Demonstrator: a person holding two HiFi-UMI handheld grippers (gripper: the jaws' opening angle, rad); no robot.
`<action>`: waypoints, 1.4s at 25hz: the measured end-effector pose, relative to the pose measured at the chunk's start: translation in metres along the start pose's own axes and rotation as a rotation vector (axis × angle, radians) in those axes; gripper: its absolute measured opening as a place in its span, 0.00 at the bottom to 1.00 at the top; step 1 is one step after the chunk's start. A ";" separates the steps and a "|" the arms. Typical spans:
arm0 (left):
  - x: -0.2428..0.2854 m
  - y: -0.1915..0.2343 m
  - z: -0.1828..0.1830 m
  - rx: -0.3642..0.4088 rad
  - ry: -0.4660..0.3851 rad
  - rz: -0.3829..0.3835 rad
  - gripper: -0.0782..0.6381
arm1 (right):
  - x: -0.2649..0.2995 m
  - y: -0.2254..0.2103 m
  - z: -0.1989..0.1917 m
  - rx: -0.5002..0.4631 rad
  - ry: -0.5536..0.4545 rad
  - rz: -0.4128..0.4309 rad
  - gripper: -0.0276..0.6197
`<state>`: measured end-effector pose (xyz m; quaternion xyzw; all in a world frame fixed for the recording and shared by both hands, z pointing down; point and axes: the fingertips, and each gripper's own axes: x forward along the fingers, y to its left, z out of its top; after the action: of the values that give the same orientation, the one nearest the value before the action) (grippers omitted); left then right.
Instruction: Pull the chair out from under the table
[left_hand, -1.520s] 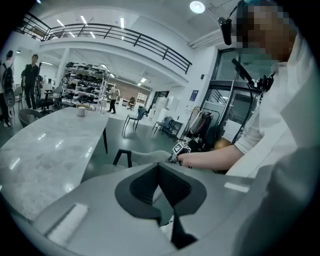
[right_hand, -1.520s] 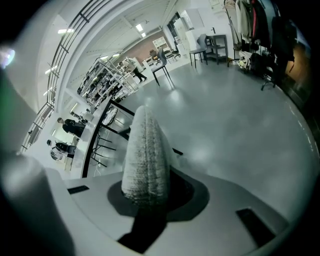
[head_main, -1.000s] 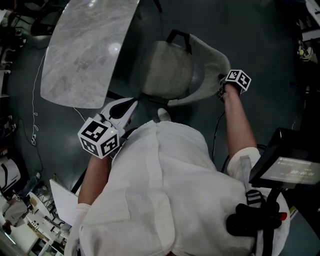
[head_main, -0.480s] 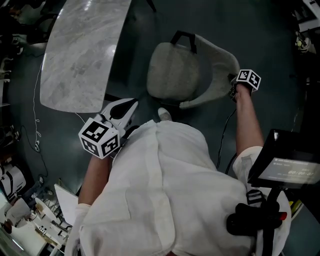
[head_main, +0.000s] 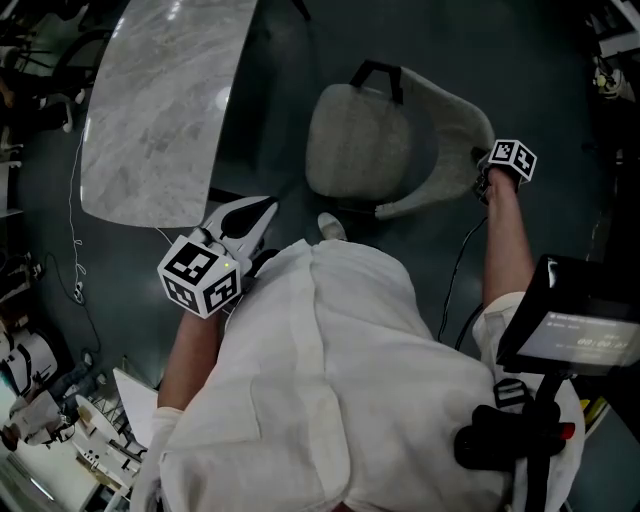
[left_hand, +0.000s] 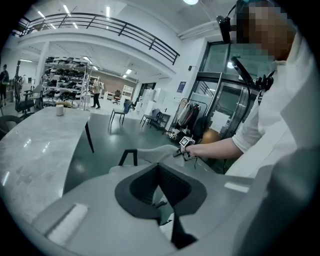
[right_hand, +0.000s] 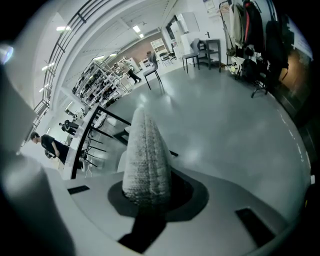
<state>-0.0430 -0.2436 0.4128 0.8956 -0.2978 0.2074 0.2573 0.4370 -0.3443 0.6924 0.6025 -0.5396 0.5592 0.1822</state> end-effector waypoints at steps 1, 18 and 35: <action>0.000 0.001 0.000 -0.002 -0.001 0.000 0.12 | 0.000 0.000 0.000 -0.001 -0.001 0.000 0.15; 0.002 -0.002 -0.013 -0.038 -0.054 -0.010 0.12 | -0.049 -0.010 0.032 -0.076 -0.214 -0.172 0.31; -0.148 -0.081 -0.124 -0.018 -0.136 -0.041 0.12 | -0.173 0.247 -0.263 -0.545 -0.220 0.256 0.05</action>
<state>-0.1276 -0.0519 0.4046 0.9112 -0.2981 0.1383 0.2486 0.1367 -0.1376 0.5284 0.5158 -0.7572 0.3440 0.2056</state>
